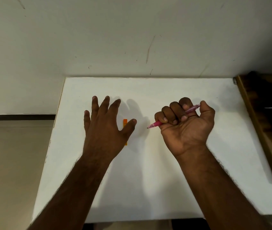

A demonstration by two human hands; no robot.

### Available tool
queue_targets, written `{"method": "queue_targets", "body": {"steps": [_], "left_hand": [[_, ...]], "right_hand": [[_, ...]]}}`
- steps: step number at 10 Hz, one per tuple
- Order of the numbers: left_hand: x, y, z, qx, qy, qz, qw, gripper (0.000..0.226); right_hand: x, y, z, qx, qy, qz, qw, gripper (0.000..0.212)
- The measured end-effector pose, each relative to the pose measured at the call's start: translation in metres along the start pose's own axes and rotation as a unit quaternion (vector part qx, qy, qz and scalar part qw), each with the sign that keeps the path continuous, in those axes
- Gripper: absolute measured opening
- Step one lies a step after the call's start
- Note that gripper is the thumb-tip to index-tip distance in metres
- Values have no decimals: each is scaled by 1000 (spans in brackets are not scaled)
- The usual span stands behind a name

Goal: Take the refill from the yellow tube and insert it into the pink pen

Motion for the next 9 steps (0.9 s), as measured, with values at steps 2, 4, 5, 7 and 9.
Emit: {"method": "queue_targets", "body": {"steps": [2, 4, 5, 7, 9], "left_hand": [[1, -1, 1, 0, -4, -1, 1000, 76], [1, -1, 1, 0, 0, 0, 1000, 76], [2, -1, 1, 3, -1, -3, 1000, 77], [2, -1, 2, 5, -3, -3, 1000, 77], [1, 0, 2, 7, 0, -1, 1000, 77]], "right_hand": [[1, 0, 0, -2, -12, 0, 1000, 43], [-1, -2, 2, 4, -11, 5, 1000, 47], [-1, -2, 1, 2, -14, 4, 1000, 46], [-2, -1, 1, 1, -10, 5, 1000, 48], [0, -1, 1, -5, -9, 2, 1000, 46]]}}
Point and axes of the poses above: each hand's wrist, its own y-axis towards the middle knuckle, its own z-axis out of the palm, x = y × z, the point moved 8 cm from there along y, towards the middle knuckle, and after that the axes turned 12 degrees about -y, right-handed, at the moved point
